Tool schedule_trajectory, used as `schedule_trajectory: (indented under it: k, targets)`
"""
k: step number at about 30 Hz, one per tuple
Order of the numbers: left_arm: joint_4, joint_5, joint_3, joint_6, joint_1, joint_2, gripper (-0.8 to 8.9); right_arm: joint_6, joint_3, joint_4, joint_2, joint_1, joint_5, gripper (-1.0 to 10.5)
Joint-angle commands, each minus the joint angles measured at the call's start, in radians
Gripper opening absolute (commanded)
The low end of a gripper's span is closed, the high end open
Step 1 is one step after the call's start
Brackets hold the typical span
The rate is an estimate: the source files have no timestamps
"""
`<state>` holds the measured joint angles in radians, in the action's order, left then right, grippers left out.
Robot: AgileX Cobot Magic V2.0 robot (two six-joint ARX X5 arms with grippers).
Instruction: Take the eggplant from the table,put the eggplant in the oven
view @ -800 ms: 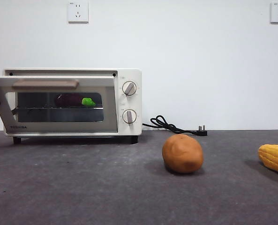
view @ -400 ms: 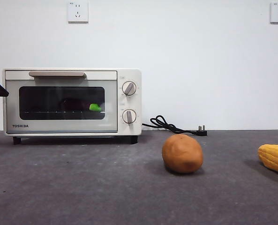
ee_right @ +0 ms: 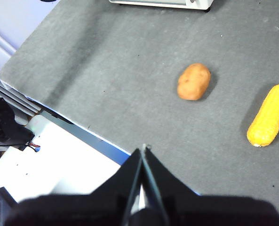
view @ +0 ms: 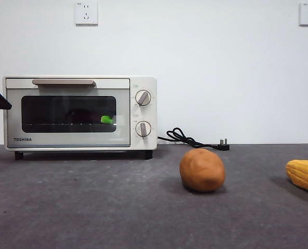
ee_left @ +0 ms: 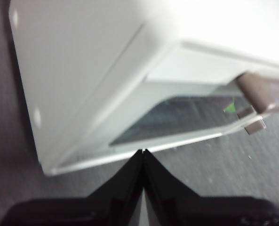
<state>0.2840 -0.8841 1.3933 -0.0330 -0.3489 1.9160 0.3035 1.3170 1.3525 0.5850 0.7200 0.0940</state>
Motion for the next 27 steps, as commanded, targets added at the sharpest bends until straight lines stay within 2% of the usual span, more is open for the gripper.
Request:
schedule_trajectory:
  k: [1, 6, 13, 18, 25, 27]
  targets:
    - [0.05, -0.005, 0.002, -0.021, 0.004, -0.012, -0.07, 0.008, -0.007, 0.022, -0.001, 0.0, 0.0, -0.1]
    - [0.132, 0.009, 0.002, -0.061, 0.01, -0.083, -0.07, 0.007, -0.007, 0.022, -0.001, 0.0, 0.0, -0.1]
    - [0.231, 0.123, 0.002, -0.06, 0.054, -0.272, -0.07, -0.021, -0.007, 0.022, -0.001, 0.0, -0.001, -0.1]
    - [0.342, 0.247, 0.002, -0.06, 0.14, -0.43, -0.07, -0.029, -0.007, 0.022, -0.001, 0.001, -0.001, -0.1]
    - [0.463, 0.301, 0.002, -0.027, 0.285, -0.639, -0.07, -0.072, -0.007, 0.022, -0.001, 0.0, -0.002, 0.0]
    - [0.488, 0.37, 0.002, -0.01, 0.327, -0.705, -0.07, -0.072, -0.007, 0.022, -0.001, 0.0, -0.002, 0.0]
